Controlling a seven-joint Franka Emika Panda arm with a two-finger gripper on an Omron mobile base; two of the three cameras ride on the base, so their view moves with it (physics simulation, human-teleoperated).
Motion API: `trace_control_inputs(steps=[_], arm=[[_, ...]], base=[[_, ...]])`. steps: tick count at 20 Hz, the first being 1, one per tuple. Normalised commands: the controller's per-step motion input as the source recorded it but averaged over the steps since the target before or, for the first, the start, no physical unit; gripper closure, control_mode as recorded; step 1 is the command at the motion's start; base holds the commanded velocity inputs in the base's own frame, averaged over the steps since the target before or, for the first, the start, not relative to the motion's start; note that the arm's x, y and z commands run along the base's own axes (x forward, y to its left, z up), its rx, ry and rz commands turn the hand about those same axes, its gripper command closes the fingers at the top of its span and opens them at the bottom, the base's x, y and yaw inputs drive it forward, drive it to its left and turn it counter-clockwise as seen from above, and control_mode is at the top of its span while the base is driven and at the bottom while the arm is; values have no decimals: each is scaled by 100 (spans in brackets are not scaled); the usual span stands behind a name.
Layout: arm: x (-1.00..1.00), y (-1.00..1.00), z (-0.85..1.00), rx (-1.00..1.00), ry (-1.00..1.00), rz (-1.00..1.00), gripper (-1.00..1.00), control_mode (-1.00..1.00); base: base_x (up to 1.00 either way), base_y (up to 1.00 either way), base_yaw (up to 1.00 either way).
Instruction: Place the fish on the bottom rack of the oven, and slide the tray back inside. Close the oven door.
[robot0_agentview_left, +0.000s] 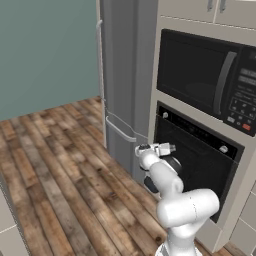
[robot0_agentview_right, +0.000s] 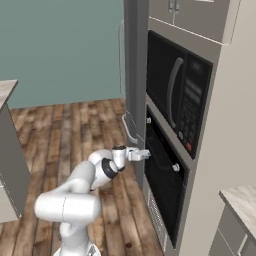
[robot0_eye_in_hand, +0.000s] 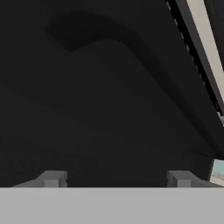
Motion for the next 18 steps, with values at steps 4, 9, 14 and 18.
trace_control_inputs(steps=[4, 9, 14, 18], arm=[[100, -100, -63, 19, -10, 12, -100, -100], [98, -100, -75, 23, -4, 15, -100, -100], [0, -70, -7, 9, 0, 0, -100, -100], [0, -51, -1, 2, 0, 0, -100, -100]], base=[[0, 0, 0], [0, 0, 0], [0, 0, 0], [0, 0, 0]])
